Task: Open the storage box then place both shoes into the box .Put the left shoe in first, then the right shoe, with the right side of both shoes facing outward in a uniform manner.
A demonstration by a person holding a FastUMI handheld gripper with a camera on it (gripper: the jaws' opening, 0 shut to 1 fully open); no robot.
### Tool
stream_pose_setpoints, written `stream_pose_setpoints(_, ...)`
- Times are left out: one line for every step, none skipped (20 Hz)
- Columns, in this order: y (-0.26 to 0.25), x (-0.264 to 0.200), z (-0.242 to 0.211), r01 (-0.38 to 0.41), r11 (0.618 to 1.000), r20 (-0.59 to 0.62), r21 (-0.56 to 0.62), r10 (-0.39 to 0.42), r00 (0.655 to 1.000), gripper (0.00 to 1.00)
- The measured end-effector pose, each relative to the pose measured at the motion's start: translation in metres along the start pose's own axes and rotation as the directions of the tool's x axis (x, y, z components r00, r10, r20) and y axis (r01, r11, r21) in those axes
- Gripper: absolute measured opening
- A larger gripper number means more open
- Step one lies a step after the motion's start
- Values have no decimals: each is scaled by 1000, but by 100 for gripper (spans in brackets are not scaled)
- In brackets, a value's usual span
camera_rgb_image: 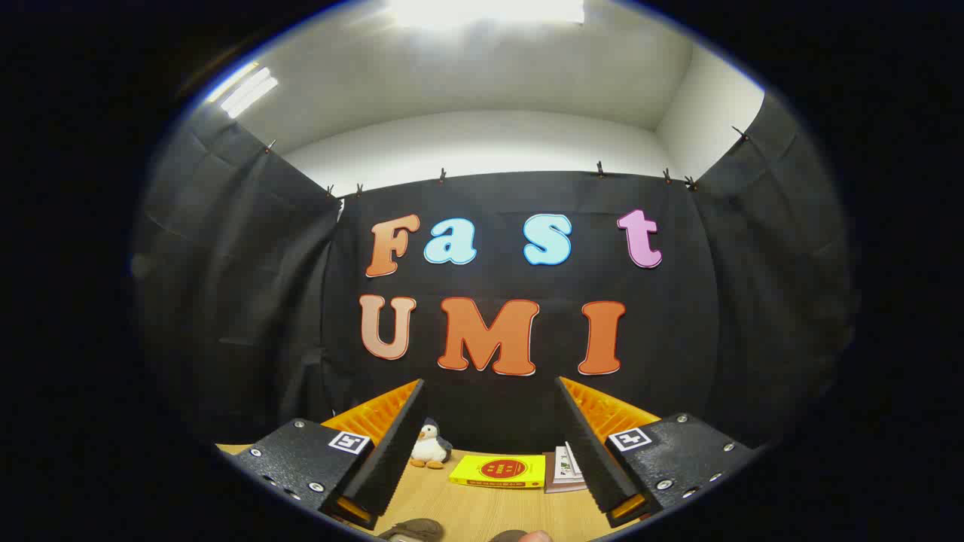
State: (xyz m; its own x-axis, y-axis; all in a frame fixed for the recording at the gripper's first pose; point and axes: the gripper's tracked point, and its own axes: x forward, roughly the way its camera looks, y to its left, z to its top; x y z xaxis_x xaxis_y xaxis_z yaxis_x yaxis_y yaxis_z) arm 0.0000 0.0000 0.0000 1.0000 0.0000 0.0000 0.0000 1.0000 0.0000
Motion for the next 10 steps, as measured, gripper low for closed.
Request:
stream_pose_setpoints(-1, 0, 0, 7, 1000, 0, 0, -7, 1000, 99)
stream_pose_setpoints(-3, 1, 1, 15, 1000, 4, 3, -15, 1000, 99)
stream_pose_setpoints(-6, 4, 1, 21, 1000, 7, 6, -21, 1000, 99)
stream_pose_setpoints(-9, 7, -1, 25, 1000, 3, 5, -25, 1000, 99)
stream_pose_setpoints(-13, 12, -3, 28, 1000, -3, 3, -28, 1000, 99)
stream_pose_setpoints(-15, 15, -6, 31, 999, -13, 4, -31, 999, 99)
stream_pose_setpoints(-15, 18, -10, 31, 999, -23, 13, -31, 999, 99)
stream_pose_setpoints(-11, 20, -15, 24, 999, -35, 27, -24, 999, 99)
stream_pose_setpoints(-6, 22, -21, 14, 999, -54, 43, -12, 998, 99)
stream_pose_setpoints(1, 21, -31, 0, 998, -86, 61, 5, 996, 99)
